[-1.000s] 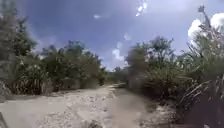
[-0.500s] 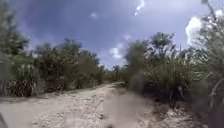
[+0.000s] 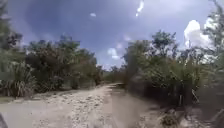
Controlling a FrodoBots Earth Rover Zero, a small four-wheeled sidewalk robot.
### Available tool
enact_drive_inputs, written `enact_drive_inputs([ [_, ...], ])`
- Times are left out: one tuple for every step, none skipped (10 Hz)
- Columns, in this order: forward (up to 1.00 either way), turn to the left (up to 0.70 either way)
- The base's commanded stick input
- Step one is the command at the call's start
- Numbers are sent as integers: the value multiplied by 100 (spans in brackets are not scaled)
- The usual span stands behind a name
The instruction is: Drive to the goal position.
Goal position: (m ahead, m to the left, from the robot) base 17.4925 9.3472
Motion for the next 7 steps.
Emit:
enact_drive_inputs([
  [70, 0],
  [70, 0],
  [70, 0],
  [70, 0],
  [70, 0],
  [70, 0],
  [70, 35],
])
